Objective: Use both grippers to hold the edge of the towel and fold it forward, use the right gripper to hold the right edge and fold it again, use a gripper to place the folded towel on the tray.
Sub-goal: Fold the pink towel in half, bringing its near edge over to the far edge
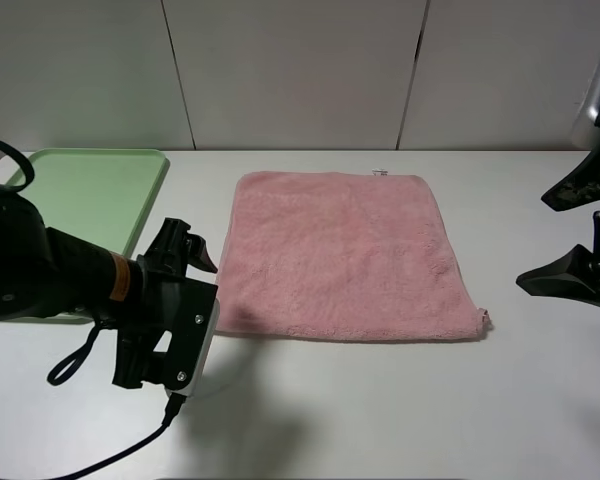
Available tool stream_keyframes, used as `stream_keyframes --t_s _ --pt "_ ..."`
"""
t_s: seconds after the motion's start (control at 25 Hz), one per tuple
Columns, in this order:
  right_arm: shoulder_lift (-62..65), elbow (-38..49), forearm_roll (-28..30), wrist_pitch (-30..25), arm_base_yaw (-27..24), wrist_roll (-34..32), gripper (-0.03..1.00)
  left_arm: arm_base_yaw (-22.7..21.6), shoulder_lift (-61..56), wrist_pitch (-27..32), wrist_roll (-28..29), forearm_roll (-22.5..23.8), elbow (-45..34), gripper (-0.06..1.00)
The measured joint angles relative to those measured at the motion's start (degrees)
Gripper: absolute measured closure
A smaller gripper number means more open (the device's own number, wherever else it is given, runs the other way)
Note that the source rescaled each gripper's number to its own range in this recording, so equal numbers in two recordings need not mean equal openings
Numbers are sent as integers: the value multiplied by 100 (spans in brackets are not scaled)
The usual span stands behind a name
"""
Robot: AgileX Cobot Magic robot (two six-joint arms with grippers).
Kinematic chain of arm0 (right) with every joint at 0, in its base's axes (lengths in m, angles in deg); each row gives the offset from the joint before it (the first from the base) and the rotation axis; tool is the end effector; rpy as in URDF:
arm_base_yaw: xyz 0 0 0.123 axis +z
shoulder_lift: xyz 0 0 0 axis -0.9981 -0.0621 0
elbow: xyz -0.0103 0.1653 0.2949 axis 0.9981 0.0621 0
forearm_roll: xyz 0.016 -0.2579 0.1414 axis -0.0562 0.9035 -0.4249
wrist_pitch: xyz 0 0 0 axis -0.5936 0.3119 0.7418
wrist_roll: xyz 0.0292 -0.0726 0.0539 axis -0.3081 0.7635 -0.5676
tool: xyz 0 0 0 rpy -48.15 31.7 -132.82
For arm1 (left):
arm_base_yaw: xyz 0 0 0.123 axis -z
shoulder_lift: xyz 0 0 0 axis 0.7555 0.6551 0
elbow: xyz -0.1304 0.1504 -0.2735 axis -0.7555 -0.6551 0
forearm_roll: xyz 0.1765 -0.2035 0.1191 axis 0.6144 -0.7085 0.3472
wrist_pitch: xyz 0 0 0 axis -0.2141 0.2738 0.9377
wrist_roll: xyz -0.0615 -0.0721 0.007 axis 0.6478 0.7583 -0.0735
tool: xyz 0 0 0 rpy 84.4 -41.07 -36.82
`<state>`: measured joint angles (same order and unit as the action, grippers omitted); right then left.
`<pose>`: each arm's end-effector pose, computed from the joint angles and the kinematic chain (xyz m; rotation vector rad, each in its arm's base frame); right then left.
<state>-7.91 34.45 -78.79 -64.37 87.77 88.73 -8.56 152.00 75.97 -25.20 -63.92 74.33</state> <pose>0.2067 0.0322 0.2890 -1.3454 2.1736 0.0152 0.2093 -0.1830 0.1441 2.0875 1.3911 0.1821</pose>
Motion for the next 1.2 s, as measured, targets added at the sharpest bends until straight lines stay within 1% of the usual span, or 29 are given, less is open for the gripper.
stream_keyframes --t_s 0.16,0.36,0.68,1.04,1.2 --pt "0 0 0 0 0 0 -3 0 0 -311 -31 0 0 -1" --pt "0 0 0 13 0 6 -3 0 77 -469 -37 0 23 1" --pt "0 0 0 45 0 10 -3 0 907 -442 -47 -5 471 1" --pt "0 0 0 63 0 10 -3 0 1236 -390 -47 -5 610 2" --pt "0 0 0 69 0 10 -3 -168 1270 -407 -47 -22 622 2"
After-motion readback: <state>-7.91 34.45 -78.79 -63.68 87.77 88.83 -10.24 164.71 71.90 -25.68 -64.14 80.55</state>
